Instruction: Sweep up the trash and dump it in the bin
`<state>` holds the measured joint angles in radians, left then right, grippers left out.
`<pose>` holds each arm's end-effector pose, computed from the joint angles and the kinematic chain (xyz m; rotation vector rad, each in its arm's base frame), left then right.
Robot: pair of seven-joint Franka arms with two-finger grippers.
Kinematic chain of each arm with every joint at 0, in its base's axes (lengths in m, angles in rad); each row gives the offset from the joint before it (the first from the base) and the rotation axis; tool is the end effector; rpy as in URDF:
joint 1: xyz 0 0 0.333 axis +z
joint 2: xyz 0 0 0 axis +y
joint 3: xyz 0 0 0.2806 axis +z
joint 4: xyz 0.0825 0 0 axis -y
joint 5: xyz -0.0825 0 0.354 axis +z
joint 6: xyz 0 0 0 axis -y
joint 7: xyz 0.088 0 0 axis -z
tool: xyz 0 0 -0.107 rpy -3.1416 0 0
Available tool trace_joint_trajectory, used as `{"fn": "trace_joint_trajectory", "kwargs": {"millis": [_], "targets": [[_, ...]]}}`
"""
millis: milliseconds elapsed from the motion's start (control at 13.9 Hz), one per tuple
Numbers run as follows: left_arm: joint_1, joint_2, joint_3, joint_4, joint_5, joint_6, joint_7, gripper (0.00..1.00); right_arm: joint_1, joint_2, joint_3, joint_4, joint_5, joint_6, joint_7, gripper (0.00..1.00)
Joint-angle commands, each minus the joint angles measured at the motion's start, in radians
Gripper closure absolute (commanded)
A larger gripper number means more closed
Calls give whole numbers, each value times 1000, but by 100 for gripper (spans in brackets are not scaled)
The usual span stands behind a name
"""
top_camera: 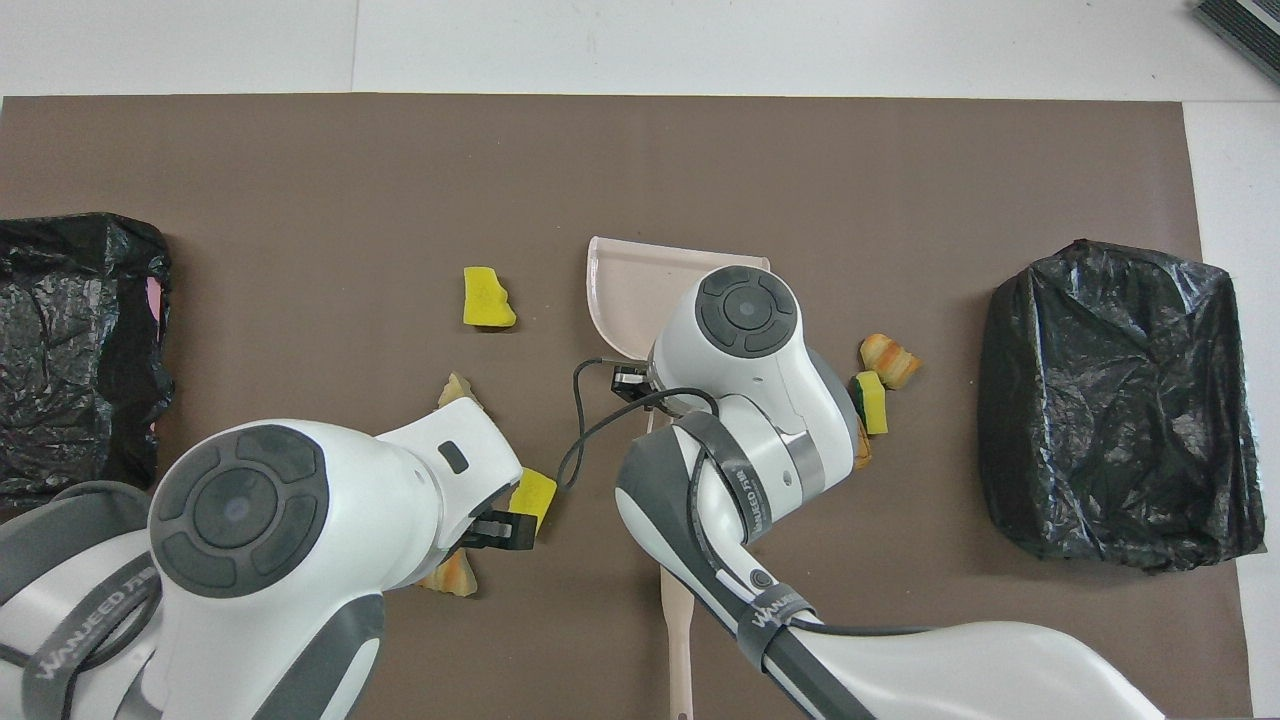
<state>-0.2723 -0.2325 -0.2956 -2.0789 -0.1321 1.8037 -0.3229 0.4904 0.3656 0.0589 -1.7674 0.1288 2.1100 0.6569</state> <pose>0.3813 -0.2650 0.4925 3.0909 -0.3131 -0.1121 0.5155 0.3197 0.3385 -3.0314 0.2716 0.1418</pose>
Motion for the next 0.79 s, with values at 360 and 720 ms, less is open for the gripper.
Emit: {"fn": "trace_joint_trajectory", "kwargs": {"millis": [360,720], "targets": [[-73,-13,16,-107,-78,126,-5,0,-29,-45,-8,60,-143,-142,-196,100],[-206,68,18,-136,-84,230,-123,0,-122,-131,-10,60,-123,-215,-514,100]]}}
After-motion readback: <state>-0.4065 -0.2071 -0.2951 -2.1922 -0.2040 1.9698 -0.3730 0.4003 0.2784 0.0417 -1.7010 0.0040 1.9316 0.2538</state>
